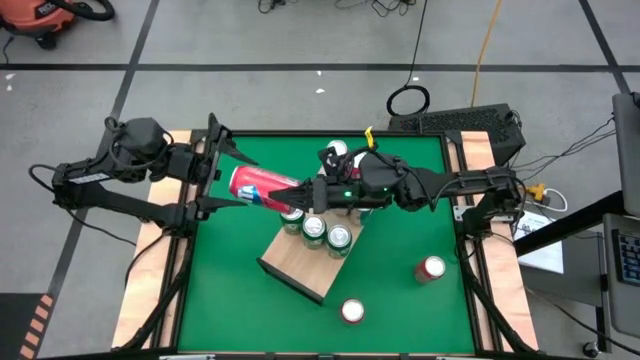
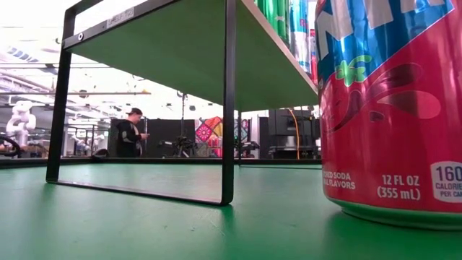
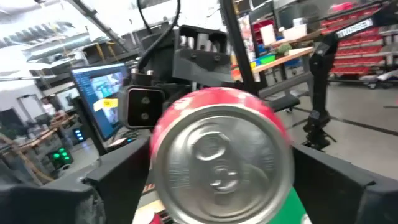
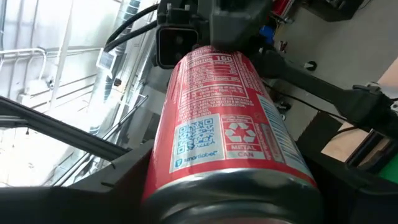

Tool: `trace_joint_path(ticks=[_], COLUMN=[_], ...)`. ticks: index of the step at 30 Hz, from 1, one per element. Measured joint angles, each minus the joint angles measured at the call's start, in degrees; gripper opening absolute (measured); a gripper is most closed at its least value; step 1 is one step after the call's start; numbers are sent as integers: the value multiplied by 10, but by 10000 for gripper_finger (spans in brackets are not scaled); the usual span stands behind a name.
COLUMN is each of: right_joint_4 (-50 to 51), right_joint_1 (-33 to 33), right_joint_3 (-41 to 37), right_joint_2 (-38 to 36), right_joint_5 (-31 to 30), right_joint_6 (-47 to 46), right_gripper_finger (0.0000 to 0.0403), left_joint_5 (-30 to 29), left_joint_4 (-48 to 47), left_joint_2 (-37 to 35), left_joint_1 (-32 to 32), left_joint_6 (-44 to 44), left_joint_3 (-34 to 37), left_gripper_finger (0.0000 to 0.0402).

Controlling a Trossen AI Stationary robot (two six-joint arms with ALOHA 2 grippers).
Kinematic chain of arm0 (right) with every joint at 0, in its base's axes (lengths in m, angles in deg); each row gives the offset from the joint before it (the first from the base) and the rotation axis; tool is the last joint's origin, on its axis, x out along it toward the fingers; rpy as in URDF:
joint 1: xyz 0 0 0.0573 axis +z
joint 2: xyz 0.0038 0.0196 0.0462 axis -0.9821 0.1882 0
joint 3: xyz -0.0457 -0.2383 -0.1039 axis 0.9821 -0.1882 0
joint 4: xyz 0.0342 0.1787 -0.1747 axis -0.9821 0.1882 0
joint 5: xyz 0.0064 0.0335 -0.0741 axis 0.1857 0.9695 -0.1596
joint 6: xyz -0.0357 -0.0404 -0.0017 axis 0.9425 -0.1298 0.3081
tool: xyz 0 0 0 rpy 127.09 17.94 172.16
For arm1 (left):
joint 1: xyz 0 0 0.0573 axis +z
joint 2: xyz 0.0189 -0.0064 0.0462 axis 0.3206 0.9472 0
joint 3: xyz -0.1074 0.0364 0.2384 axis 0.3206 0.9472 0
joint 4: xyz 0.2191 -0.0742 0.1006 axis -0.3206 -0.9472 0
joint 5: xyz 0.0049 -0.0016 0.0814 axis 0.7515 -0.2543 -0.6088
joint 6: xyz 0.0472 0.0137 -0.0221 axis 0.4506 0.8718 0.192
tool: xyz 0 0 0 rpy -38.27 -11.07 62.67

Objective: Sort soda cans
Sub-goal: Put the red soda can on the shelf

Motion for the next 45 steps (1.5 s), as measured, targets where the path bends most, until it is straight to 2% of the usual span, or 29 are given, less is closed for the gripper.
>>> trace_joint_path(ticks=[10, 13, 20, 25, 31, 36, 41, 45], right_joint_4=[8, 7, 6, -7, -1, 52, 84, 87], right_joint_1=[0, 0, 1, 0, 15, 57, 112, 135], right_joint_3=[0, 0, 0, 0, 15, 58, 86, 89], right_joint_2=[0, 0, -1, -2, -7, -9, 2, 14], right_joint_5=[0, -8, -39, -51, -55, -150, -285, -366], right_joint_6=[6, 22, 78, 129, 251, 410, 598, 666], right_gripper_finger=[296, 304, 353, 364, 365, 365, 365, 365], left_joint_5=[18, 19, 27, 25, -3, -26, -38, -49], left_joint_4=[-1, 0, -15, -30, -36, -37, -34, -32], left_joint_2=[0, 0, 1, 0, 1, 0, 0, 5], left_joint_1=[0, 0, 0, 0, 0, 0, 0, 0], left_joint_6=[-23, -21, -47, -72, -180, -255, -332, -399], left_joint_3=[0, 0, 0, 0, 0, 0, 0, 0], left_gripper_finger=[289, 287, 287, 287, 286, 286, 286, 286])
